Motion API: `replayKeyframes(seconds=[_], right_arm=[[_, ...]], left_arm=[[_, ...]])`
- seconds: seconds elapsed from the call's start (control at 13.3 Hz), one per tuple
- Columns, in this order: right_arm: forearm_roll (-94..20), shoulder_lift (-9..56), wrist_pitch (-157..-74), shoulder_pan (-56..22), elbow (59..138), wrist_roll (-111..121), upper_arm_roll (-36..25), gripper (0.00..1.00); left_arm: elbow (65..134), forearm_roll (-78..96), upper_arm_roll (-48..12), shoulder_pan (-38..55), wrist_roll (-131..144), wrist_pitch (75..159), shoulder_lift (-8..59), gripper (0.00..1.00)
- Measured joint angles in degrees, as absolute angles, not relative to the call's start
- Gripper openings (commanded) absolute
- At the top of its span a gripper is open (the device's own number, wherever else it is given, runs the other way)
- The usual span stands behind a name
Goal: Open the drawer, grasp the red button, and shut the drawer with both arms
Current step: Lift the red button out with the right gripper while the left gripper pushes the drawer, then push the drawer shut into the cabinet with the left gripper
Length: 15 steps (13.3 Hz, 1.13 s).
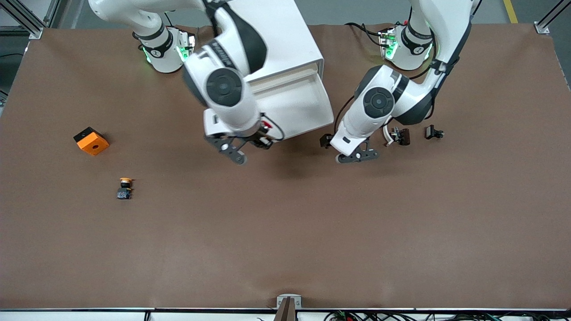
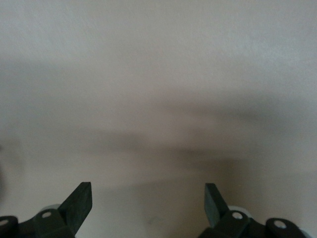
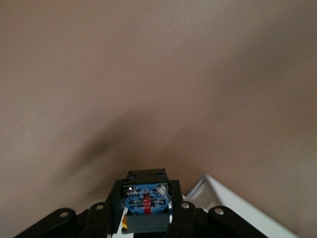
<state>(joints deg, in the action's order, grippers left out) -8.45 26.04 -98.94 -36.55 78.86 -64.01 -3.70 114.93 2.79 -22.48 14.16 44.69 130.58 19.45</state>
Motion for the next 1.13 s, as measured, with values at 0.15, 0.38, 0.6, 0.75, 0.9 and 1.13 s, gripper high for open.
replayKeyframes(seconds=[0.15,0.38,0.6,0.75,0.9,1.13], right_arm=[[-6.4,25.1,-98.0,-32.3,79.2,-53.2,-3.9,0.0],[-3.6,24.9,-99.5,-26.4,81.5,-38.3,-4.2,0.0],[-3.2,25.0,-109.7,-18.9,88.9,-22.0,-4.4,0.0],[-3.2,25.2,-117.4,-14.2,94.6,-13.0,-4.4,0.0],[-3.2,25.3,-123.6,-11.8,98.9,-8.6,-4.3,0.0],[-3.2,25.5,-132.5,-11.4,104.1,-5.9,-4.3,0.0]], left_arm=[[115.1,2.8,-23.0,16.5,49.6,131.1,20.7,1.0],[115.1,2.8,-23.2,20.5,57.9,131.4,21.8,1.0],[115.2,2.8,-25.1,21.6,61.6,130.7,22.3,1.0],[115.2,2.8,-26.4,22.7,64.2,129.7,22.7,1.0],[115.2,2.8,-27.8,24.6,67.0,129.1,22.8,1.0],[115.3,2.8,-28.3,28.1,70.3,129.1,22.8,1.0]])
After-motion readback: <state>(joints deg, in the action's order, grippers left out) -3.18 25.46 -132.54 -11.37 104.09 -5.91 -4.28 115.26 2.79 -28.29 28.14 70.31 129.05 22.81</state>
